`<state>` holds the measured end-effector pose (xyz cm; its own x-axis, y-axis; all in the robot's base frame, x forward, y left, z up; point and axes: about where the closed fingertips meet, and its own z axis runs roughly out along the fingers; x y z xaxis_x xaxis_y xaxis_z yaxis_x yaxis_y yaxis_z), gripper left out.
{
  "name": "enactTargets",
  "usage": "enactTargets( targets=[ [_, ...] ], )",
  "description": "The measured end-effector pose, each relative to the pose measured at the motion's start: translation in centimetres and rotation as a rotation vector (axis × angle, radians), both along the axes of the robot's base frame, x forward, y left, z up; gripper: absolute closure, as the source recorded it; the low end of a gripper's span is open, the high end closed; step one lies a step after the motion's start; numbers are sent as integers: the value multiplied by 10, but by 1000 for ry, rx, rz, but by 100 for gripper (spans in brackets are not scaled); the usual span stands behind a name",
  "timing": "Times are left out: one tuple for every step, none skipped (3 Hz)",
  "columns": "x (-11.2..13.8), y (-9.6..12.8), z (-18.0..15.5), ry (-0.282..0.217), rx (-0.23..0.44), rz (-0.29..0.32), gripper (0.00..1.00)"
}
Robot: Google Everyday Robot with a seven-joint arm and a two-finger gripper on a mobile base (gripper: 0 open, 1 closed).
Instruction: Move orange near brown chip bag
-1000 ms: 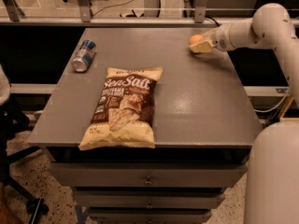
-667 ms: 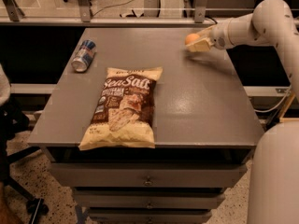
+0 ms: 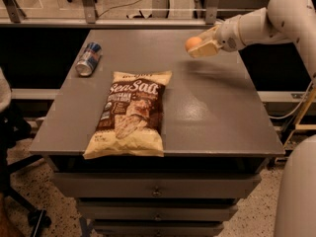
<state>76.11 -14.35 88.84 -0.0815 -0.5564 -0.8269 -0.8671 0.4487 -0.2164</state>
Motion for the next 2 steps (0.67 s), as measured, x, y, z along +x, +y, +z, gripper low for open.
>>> enactTargets(
  targets=[
    [-32,19,-2,67,20,66,100],
    [-62,34,-14,152,37,125,100]
  ],
)
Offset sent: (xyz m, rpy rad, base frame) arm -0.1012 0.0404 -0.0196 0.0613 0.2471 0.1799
